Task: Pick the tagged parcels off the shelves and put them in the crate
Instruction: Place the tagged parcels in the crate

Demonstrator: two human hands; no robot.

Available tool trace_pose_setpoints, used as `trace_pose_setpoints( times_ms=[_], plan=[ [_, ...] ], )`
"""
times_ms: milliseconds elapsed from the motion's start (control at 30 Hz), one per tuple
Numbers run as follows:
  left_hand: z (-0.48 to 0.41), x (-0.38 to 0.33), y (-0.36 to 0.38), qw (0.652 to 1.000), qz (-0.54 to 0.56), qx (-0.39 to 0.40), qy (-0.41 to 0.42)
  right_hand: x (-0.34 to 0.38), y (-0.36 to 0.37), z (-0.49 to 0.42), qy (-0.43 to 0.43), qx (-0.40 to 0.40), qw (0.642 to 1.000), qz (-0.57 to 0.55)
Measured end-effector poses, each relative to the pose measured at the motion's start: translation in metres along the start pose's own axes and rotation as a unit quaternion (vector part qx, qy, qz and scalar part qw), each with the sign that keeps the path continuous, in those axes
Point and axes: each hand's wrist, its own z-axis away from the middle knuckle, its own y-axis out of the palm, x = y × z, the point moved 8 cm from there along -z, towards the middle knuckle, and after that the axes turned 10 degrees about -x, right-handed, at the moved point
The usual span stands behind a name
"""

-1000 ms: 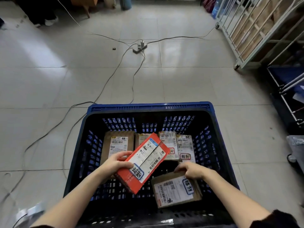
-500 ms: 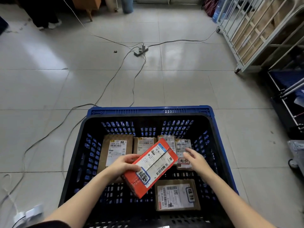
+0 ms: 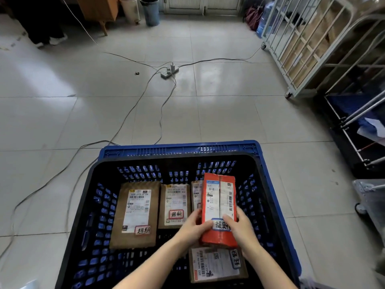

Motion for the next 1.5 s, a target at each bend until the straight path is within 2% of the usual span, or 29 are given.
trace_pose_setpoints(
  times_ms=[100,200,333,567,700,933,1067,1167,1333,1500],
  plan=[
    [-0.009,-0.001,0.034,0.999,-0.028,0.023,0.01,0.001,-0.027,-0.008,-0.055,-0.091,0.986,0.132],
    [-0.015,0.002,0.051,0.999,-0.032,0.01,0.011,0.002,-0.036,-0.019,-0.086,-0.11,0.971,0.194],
    [-0.022,0.002,0.047,0.996,-0.085,-0.026,0.023,0.005,-0.027,-0.023,-0.135,-0.091,0.964,0.212],
    [-0.027,-0.01,0.045,0.984,-0.171,-0.033,0.047,0.006,-0.025,-0.025,-0.157,-0.076,0.964,0.2],
    [-0.019,-0.018,0.044,0.96,-0.262,-0.039,0.089,0.005,-0.024,-0.018,-0.154,-0.068,0.962,0.217],
    [0.005,-0.042,0.024,0.879,-0.432,-0.083,0.187,0.013,-0.031,0.009,-0.216,-0.068,0.94,0.256],
    [0.023,-0.052,0.013,0.765,-0.592,-0.111,0.228,0.019,-0.041,0.029,-0.235,-0.087,0.918,0.308],
    [0.04,-0.057,0.014,0.703,-0.656,-0.103,0.256,0.024,-0.045,0.05,-0.257,-0.101,0.893,0.357],
    [0.074,-0.065,0.012,0.65,-0.695,-0.074,0.297,0.025,-0.053,0.091,-0.254,-0.138,0.87,0.398],
    [0.114,-0.074,0.014,0.618,-0.702,-0.038,0.353,0.018,-0.071,0.146,-0.229,-0.199,0.867,0.395]
  ],
)
